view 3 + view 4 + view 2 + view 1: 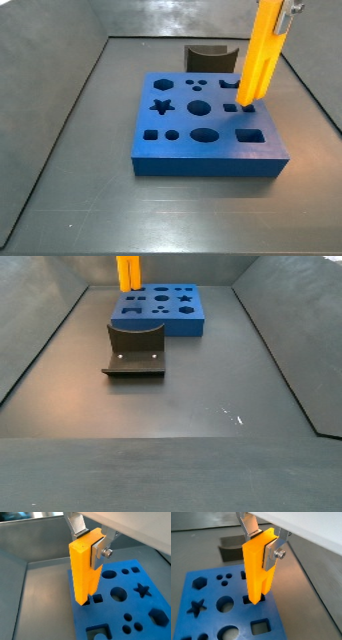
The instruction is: Insert the double-square object.
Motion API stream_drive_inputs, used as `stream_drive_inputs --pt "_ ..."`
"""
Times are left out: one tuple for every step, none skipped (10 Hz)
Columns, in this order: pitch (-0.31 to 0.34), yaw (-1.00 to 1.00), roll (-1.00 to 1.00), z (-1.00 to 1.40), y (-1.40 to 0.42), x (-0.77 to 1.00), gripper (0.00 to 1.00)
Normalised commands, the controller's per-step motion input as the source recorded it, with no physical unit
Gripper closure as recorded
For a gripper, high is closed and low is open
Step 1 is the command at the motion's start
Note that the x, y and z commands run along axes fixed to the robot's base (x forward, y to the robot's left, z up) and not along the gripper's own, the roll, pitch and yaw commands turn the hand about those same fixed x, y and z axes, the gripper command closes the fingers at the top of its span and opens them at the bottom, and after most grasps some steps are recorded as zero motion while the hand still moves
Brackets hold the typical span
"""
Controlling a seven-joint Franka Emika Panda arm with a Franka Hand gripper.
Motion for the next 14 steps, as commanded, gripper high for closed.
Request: stream_drive_inputs --pt "0.000 -0.97 0.06 0.00 0.00 0.00 1.00" --pt "0.000 -0.97 0.09 -0.04 0.00 0.00 1.00" --pt "0.000 -0.96 0.10 -0.05 0.00 0.00 1.00" --pt "0.003 -0.95 0.12 -0.10 0.00 0.00 1.00" --pt "0.003 -0.94 0.16 -0.19 0.00 0.00 1.00" --pt "0.026 -0.93 0.14 -0.13 0.00 0.00 1.00" --pt "0.043 -0.87 0.09 -0.02 -0.02 0.00 1.00" --pt "0.000 -0.45 0.05 0.00 0.00 -0.12 1.00" --pt "0.000 -0.27 0.04 -0.03 0.00 -0.04 1.00" --pt "0.000 -0.28 0.05 -0.03 0.00 0.00 1.00" --pt "0.000 -0.09 0.02 0.00 0.00 0.00 1.00" --pt "0.000 -0.04 0.00 -0.04 0.00 0.00 1.00" --pt "0.000 -0.05 0.01 -0.11 0.00 0.00 1.00" --pt "-0.004 0.00 0.00 -0.13 0.00 0.00 1.00"
